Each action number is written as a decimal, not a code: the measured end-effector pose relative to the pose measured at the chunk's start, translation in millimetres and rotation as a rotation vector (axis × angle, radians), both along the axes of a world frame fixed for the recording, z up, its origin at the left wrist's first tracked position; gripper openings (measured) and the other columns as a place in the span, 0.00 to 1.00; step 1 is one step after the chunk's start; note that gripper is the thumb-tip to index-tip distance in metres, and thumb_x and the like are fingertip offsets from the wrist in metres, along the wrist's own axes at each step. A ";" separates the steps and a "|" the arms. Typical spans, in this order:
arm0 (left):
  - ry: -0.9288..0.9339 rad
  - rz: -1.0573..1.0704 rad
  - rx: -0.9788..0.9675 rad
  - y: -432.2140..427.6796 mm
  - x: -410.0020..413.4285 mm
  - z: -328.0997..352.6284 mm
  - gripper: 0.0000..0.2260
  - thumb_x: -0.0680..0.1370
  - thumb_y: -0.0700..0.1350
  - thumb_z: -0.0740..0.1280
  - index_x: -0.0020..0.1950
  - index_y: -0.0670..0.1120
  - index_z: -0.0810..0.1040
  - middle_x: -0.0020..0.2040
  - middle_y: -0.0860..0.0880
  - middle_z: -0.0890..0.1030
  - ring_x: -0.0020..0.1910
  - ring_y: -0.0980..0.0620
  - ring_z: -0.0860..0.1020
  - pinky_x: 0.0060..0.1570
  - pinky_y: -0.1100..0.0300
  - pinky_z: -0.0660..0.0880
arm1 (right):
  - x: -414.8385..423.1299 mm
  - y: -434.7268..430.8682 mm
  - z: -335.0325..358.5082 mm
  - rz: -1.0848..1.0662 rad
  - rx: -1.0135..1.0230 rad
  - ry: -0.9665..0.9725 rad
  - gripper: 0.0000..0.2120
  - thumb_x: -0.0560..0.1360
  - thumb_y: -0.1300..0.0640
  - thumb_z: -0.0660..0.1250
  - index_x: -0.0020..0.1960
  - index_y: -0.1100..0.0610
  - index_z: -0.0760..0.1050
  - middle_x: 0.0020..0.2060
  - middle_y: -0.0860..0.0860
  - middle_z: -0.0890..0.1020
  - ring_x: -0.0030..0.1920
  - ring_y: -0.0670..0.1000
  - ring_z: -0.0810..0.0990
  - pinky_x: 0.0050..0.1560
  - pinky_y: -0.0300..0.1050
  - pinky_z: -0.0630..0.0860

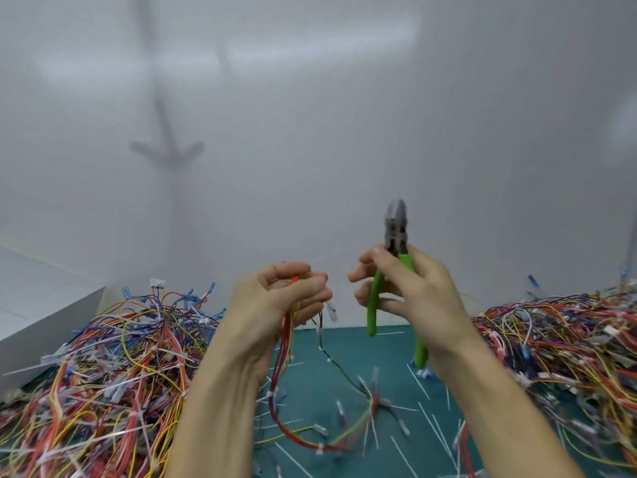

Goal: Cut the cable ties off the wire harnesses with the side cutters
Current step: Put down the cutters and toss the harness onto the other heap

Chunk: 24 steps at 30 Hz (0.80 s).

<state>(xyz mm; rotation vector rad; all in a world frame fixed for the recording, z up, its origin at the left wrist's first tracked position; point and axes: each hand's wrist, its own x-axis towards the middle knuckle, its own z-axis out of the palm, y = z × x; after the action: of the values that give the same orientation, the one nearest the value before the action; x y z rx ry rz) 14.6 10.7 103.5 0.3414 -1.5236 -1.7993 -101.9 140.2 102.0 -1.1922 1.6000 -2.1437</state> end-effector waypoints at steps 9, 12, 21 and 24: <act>0.094 0.168 -0.230 12.8 12.4 16.5 0.06 0.80 0.33 0.62 0.49 0.41 0.77 0.46 0.42 0.86 0.42 0.47 0.85 0.47 0.56 0.81 | -57.5 -50.0 -107.6 -0.430 0.703 -0.079 0.20 0.83 0.45 0.50 0.56 0.58 0.73 0.55 0.60 0.80 0.55 0.62 0.78 0.56 0.54 0.72; 0.152 0.182 -0.268 12.1 14.9 18.5 0.08 0.80 0.32 0.63 0.55 0.43 0.72 0.45 0.46 0.87 0.41 0.49 0.85 0.44 0.59 0.82 | -60.4 -52.3 -128.1 -0.479 0.922 0.167 0.23 0.83 0.44 0.50 0.61 0.61 0.72 0.60 0.61 0.79 0.61 0.63 0.75 0.58 0.53 0.69; 0.221 -0.023 -0.138 6.1 20.6 20.9 0.06 0.77 0.33 0.64 0.51 0.42 0.76 0.48 0.49 0.87 0.38 0.55 0.83 0.40 0.66 0.78 | -54.9 -53.6 -158.1 -0.583 1.214 0.699 0.18 0.82 0.43 0.54 0.64 0.53 0.71 0.62 0.51 0.75 0.65 0.55 0.70 0.63 0.54 0.67; 0.231 -0.083 -0.136 4.4 22.4 20.8 0.14 0.71 0.38 0.67 0.57 0.40 0.76 0.51 0.49 0.86 0.41 0.55 0.84 0.40 0.67 0.79 | -61.4 -48.9 -162.2 -0.634 1.150 0.760 0.17 0.82 0.44 0.54 0.63 0.52 0.71 0.61 0.50 0.76 0.63 0.53 0.71 0.62 0.51 0.68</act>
<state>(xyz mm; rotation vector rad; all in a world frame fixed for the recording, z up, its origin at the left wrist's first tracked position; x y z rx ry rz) 37.0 15.2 124.3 0.0032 -1.5035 -1.7213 -163.2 91.4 -60.2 -1.1257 3.1305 -0.4600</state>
